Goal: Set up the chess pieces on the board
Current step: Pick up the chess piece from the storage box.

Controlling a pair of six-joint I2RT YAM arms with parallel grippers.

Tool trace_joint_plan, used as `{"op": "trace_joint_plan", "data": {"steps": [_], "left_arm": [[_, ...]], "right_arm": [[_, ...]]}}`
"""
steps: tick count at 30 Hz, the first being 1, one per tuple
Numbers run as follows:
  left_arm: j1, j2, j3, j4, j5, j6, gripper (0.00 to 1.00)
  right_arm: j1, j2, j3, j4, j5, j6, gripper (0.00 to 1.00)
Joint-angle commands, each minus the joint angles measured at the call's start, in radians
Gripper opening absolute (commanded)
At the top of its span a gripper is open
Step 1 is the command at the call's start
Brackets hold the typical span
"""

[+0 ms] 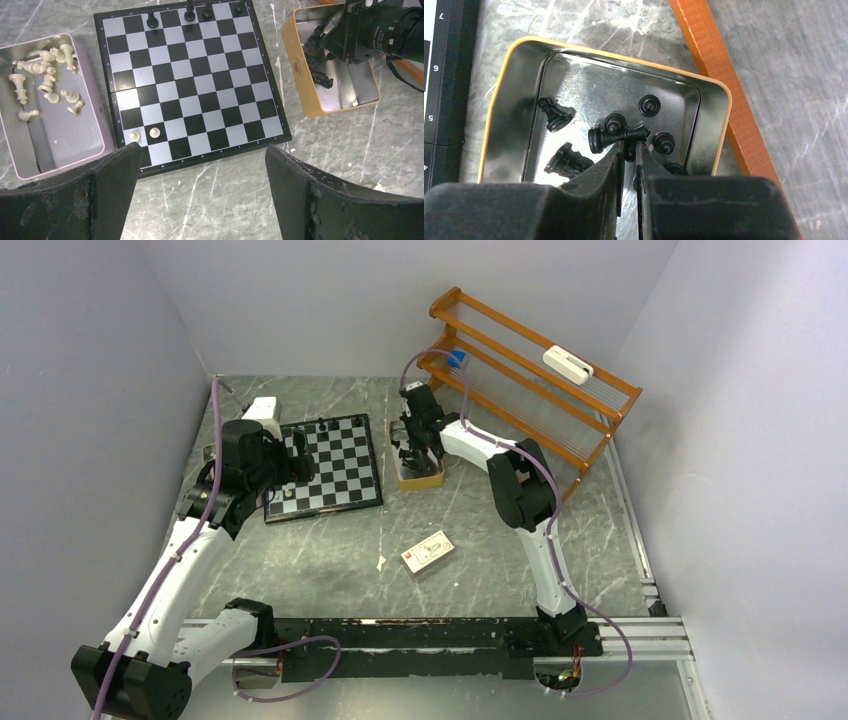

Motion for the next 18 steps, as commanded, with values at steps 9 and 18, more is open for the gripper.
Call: {"op": "trace_joint_plan", "data": {"steps": [9,18], "left_arm": [[0.007,-0.015,-0.005,0.015,0.0,-0.004,0.98],[0.01,-0.016,-0.005,0.015,-0.003,-0.004,0.98]], "right_arm": [[-0.003,-0.065,0.046,-0.038,0.022,-0.001,0.12],[0.025,-0.085,0.115,-0.08,0.022,0.024,0.11]]}}
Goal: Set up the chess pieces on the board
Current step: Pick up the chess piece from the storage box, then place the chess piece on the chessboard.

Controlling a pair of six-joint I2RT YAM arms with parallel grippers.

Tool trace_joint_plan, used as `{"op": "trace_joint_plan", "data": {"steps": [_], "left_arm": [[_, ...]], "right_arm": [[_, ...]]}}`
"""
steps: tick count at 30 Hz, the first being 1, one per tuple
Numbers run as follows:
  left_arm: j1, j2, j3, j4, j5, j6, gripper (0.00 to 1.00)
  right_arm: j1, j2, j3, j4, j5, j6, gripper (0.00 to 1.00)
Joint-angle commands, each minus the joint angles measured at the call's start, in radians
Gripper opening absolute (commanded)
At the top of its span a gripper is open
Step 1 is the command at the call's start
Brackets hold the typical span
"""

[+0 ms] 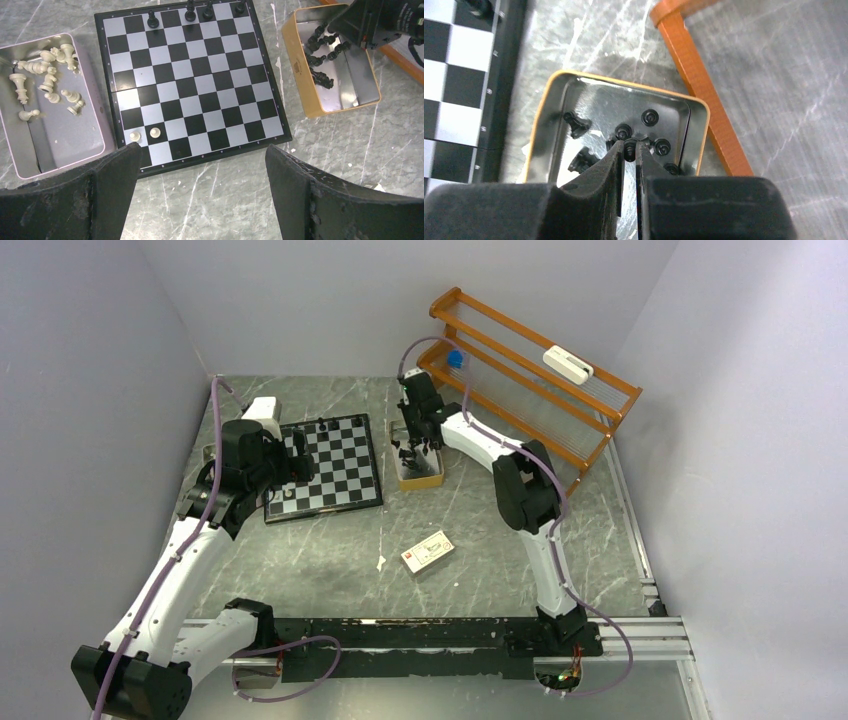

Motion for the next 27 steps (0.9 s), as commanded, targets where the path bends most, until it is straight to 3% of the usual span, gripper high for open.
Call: {"op": "trace_joint_plan", "data": {"steps": [1,9,27], "left_arm": [[0.007,-0.017,-0.005,0.015,-0.003,-0.004,0.98],[0.008,-0.026,-0.007,0.016,-0.01,-0.007,0.98],[0.013,-0.036,-0.008,0.019,-0.01,-0.008,0.98]], "right_arm": [[0.023,-0.057,0.057,-0.027,0.014,0.02,0.11],[0.098,-0.043,0.096,0.023,-0.016,0.007,0.1],[0.186,0.17,0.259,0.155,-0.024,-0.056,0.1]]}}
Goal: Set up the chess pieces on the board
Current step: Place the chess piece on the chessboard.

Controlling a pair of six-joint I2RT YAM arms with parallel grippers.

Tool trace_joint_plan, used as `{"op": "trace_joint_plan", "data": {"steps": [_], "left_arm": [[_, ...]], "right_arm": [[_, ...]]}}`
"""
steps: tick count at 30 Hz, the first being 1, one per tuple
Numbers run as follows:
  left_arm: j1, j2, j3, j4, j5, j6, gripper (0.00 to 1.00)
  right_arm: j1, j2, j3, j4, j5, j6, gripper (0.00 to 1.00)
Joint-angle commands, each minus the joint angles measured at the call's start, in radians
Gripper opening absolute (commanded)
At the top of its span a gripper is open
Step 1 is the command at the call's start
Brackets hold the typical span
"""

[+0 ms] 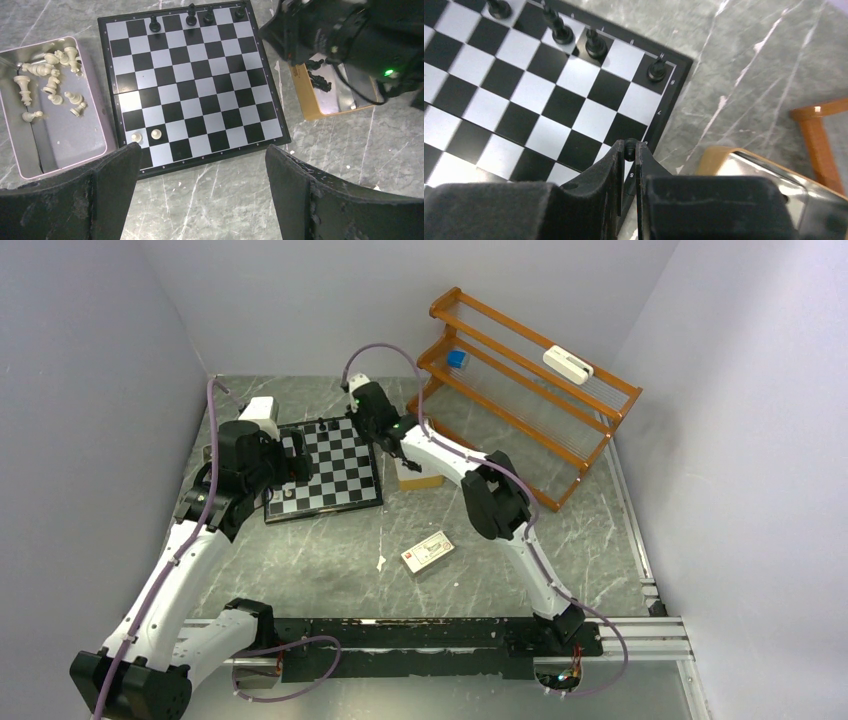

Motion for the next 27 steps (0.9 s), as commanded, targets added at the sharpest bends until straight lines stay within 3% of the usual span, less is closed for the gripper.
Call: {"op": "trace_joint_plan", "data": {"steps": [1,27], "left_arm": [[0.009,-0.017,-0.007,0.018,-0.009,-0.008,0.98],[0.014,-0.014,-0.007,0.018,-0.01,-0.006,0.98]], "right_arm": [[0.005,0.054,0.019,0.081,0.001,-0.032,0.1],[0.002,0.227,0.152,0.144,0.022,-0.109,0.15]]}}
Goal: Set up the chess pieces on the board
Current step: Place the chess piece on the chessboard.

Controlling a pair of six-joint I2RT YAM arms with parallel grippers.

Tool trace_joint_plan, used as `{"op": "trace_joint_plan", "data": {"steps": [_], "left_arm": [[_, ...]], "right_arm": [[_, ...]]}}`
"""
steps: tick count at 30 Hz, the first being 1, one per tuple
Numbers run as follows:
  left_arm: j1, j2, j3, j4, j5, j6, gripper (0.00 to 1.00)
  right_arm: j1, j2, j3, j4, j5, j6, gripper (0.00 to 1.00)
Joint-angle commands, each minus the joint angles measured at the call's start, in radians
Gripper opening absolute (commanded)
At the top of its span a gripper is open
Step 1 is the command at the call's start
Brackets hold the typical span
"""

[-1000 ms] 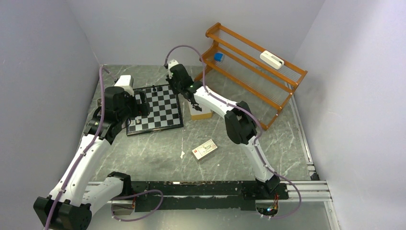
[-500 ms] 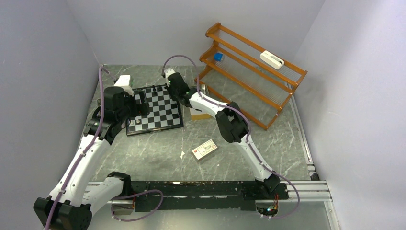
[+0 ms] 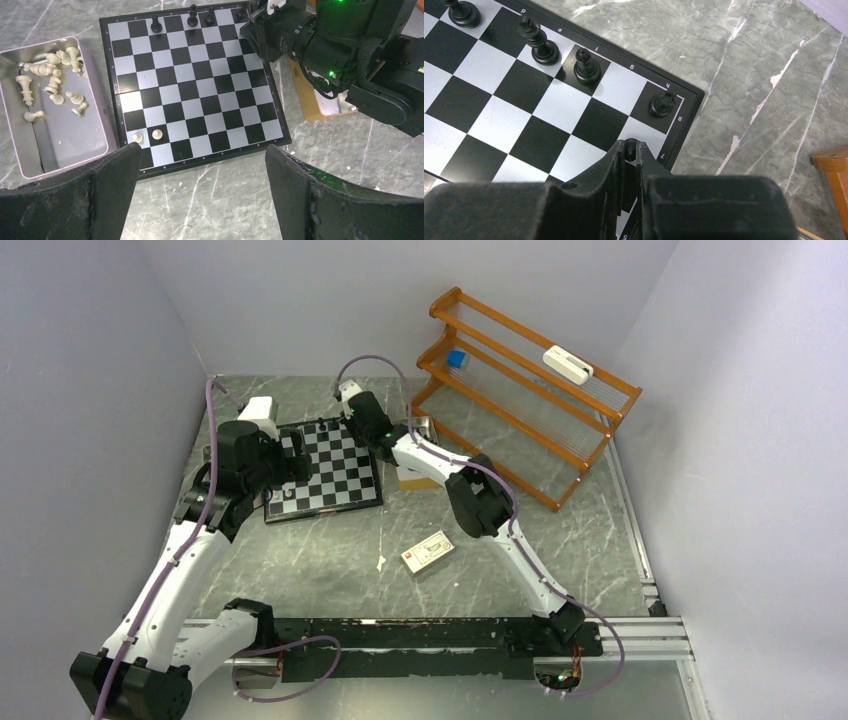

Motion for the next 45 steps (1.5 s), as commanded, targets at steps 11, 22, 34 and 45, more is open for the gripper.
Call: {"op": "trace_joint_plan", "data": {"steps": [11,22,34,45], "left_arm": [[0.013,-0.01,-0.009,0.019,-0.007,-0.007,0.98],[0.013,-0.014,-0.01,0.019,-0.005,-0.007,0.98],[0.014,-0.014,-0.01,0.019,-0.006,-0.006,0.98],[0.014,-0.009,-0.007,0.015,-0.027,-0.01,0.98]], "right_arm": [[-0.011,0.033,0.04,-0.005,0.015,-0.009,0.17],[-0.016,0.029,0.039,-0.003,0.007,-0.006,0.26],[-0.025,0.021,0.058,-0.006,-0.022,0.007,0.35],[-0.044,-0.101,0.013,-0.004,-0.097,0.039,0.45]]}}
